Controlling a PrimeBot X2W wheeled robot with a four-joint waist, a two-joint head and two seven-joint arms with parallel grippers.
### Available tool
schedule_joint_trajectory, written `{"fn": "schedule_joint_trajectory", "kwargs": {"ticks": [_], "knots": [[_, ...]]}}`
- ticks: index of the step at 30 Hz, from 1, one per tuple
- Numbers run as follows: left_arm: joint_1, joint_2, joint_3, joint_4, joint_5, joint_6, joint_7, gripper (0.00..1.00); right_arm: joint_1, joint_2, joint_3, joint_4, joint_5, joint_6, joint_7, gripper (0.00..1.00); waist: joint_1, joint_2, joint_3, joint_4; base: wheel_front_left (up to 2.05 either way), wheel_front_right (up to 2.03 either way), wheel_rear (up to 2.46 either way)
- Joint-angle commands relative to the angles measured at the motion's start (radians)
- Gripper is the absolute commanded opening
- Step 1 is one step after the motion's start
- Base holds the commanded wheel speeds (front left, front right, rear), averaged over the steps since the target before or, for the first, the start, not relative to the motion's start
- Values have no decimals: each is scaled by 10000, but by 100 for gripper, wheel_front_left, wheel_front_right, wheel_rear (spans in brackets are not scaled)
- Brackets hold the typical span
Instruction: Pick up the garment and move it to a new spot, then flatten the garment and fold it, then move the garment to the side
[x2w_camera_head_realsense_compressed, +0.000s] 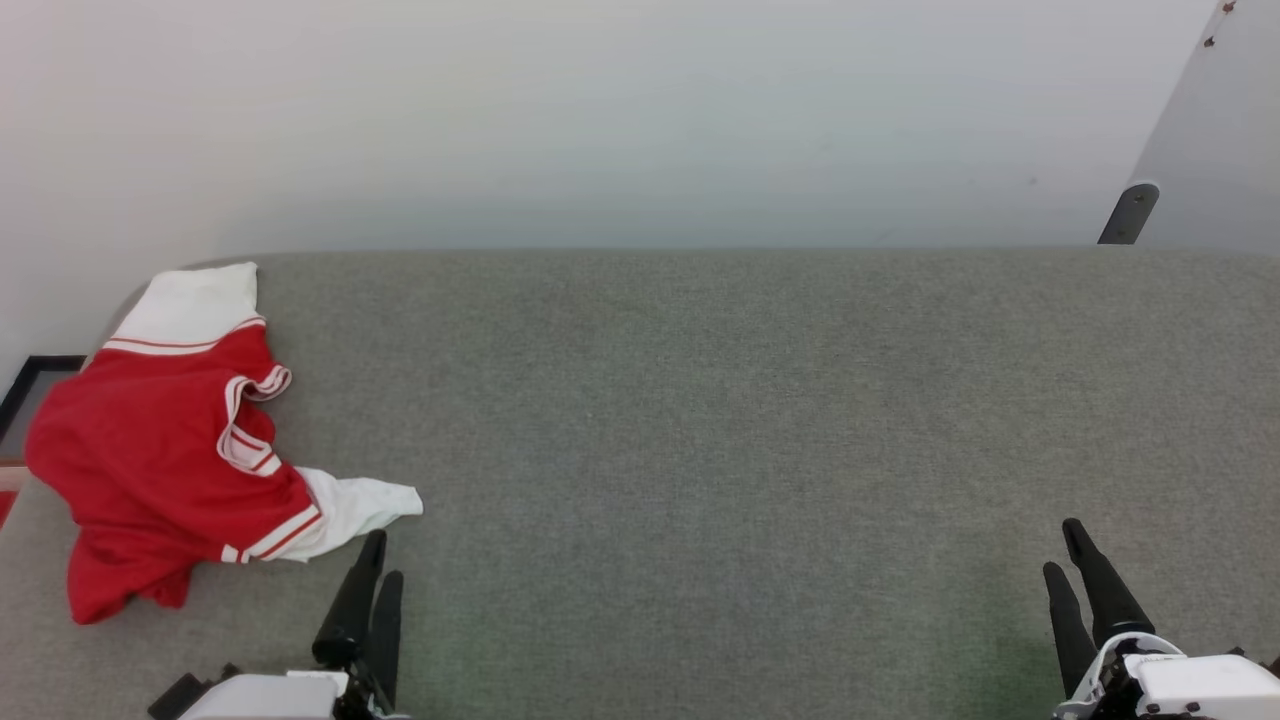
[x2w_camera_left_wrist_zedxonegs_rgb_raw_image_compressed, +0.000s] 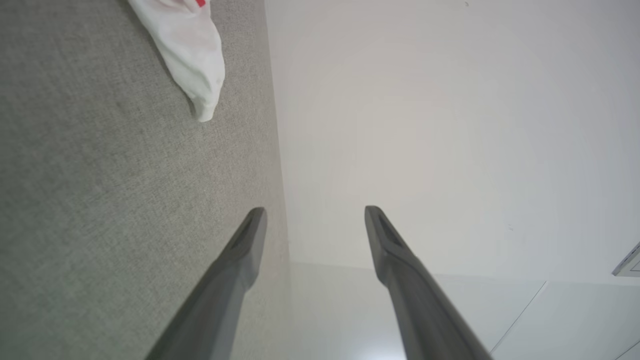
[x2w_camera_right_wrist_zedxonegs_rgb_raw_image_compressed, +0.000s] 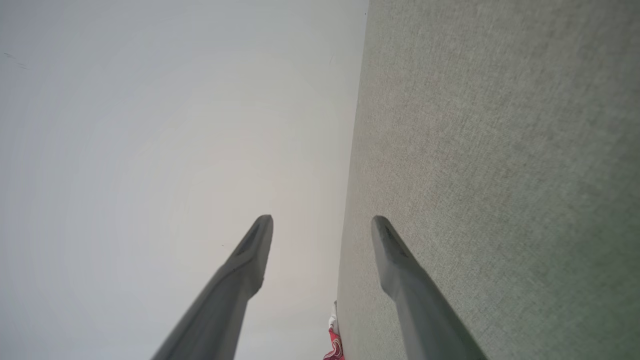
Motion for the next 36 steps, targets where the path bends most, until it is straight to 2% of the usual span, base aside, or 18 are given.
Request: {"fn": "schedule_joint_trajectory", "kwargs": {"ticks": [1,19,28,36], "knots": [[-93,49,-71,-363,78,-16,-65,100,-289,-36,175,-246,-117,1,-112,100,0,0,-4,-2,0,0,0],[262,360,-396,-1073,1093,42,-713,100,-604,-341,1114,-225,-1404,2,-861,100,0,0,-42,-14,0,0,0],[410,718,-650,-1324,2425,225,-1260,100,-862,-492,1516,66,-2928,3,-1290,100,0,0,-70,-23,0,0,0],[508,1022,-859,-1503,3875,410,-1666,100,-1067,-511,1587,344,-4730,4,-1600,100,0,0,-101,-32,0,0,0]]}}
